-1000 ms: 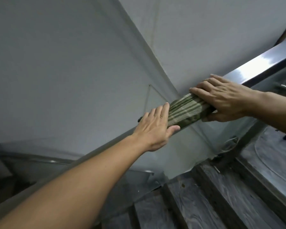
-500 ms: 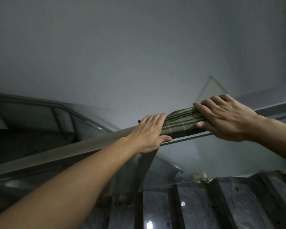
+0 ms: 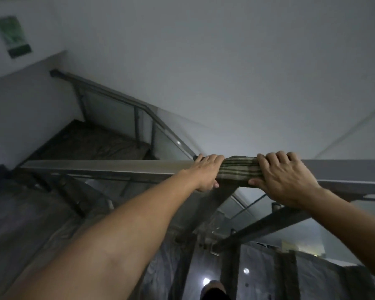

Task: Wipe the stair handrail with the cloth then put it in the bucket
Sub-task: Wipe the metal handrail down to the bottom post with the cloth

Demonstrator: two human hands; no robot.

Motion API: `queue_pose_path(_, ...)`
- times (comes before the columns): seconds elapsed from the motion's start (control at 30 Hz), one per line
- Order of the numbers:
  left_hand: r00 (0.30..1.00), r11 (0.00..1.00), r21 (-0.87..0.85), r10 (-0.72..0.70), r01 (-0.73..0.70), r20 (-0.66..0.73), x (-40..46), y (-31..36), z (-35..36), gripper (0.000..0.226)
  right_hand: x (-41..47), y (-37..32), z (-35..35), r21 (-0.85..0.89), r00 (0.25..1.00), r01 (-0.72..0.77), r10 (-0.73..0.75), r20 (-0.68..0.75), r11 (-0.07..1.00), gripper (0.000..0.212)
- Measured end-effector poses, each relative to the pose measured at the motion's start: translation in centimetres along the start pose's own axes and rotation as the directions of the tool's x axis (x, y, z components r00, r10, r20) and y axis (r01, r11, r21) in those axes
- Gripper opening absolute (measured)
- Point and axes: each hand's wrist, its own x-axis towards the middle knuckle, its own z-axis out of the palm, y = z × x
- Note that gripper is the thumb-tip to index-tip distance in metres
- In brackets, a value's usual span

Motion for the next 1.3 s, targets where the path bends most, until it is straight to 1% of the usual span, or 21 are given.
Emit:
queue_pose_path(0.17,0.997,0.997,-0.02,-0.071,0.071,0.005,-2.4,-7.5,1.5,0.076,4.6,-7.2,-0.4,0.023,1.0,0.013,-0.013,0.007,1.0,0.079)
queue_pose_path(0.43,0.994,0.994,0.001,-0.105,0.105,-0.02,-5.4,-18.3,3.5,0.072,11.0,-16.8,-0.8,0.012,0.998,0.055,-0.055,-0.009,0.998,0.074)
queue_pose_path(0.63,0.988,0.988,0.01,-0.155,0.156,-0.026,-8.0,-29.0,5.8,0.073,17.0,-26.2,-1.1,0.002,0.994,0.102,-0.102,-0.045,0.995,0.071)
queue_pose_path(0.73,0.987,0.987,0.013,-0.161,0.161,-0.01,-9.3,-35.3,7.1,0.078,20.4,-31.4,-1.1,0.015,0.993,0.109,-0.109,-0.045,0.994,0.069)
queue_pose_path(0.83,0.987,0.986,0.02,-0.163,0.163,-0.006,-10.8,-41.1,8.2,0.077,23.8,-36.5,-1.0,0.011,0.994,0.103,-0.102,-0.036,0.995,0.07)
queue_pose_path(1.03,0.989,0.989,-0.02,-0.146,0.146,-0.022,-13.4,-50.0,9.6,0.075,29.0,-44.5,-1.8,0.011,0.996,0.09,-0.09,-0.016,0.996,0.069)
queue_pose_path(1.17,0.992,0.992,-0.004,-0.126,0.125,-0.022,-15.0,-55.9,10.8,0.077,32.2,-49.8,-2.0,0.039,0.997,0.075,-0.075,0.002,0.996,0.067)
queue_pose_path(1.3,0.994,0.995,-0.003,-0.104,0.103,-0.031,-16.8,-61.9,12.3,0.078,35.1,-55.2,-1.7,0.057,0.998,0.05,-0.048,-0.037,0.997,0.068)
